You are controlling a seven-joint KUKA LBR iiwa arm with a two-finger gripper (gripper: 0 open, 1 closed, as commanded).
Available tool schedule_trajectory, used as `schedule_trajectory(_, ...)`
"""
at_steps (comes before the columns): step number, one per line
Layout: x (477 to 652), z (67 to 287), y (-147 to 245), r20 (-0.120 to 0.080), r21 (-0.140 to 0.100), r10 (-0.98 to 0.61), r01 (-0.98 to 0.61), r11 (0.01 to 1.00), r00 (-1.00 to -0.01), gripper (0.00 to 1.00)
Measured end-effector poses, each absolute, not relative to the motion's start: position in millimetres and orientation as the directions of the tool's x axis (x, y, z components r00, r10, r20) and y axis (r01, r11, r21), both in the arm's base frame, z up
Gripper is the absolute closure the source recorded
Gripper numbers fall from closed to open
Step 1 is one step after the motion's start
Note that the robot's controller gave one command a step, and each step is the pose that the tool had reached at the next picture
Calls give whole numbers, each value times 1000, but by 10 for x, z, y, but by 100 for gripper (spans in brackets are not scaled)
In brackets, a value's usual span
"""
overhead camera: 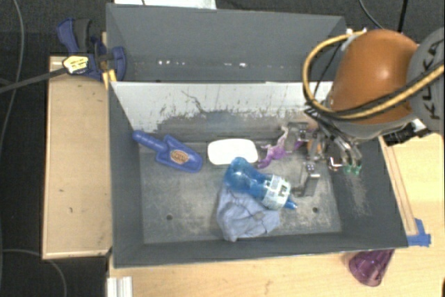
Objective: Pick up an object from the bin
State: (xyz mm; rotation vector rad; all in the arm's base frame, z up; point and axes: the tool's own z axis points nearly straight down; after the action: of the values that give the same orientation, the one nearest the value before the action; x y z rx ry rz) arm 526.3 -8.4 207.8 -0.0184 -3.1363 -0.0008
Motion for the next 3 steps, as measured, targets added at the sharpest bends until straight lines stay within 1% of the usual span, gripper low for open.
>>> schedule_trajectory(1, 5279, 2118, -84, -3, 0, 12, 12, 1000, -1000, 0)
schedule_trajectory(2, 5371, 1735, 37, -10, 0, 23, 23, 1000, -1000, 0)
schedule_trajectory(3, 5383, 1564, 88, -7, 1, 27, 27, 1000, -1000, 0)
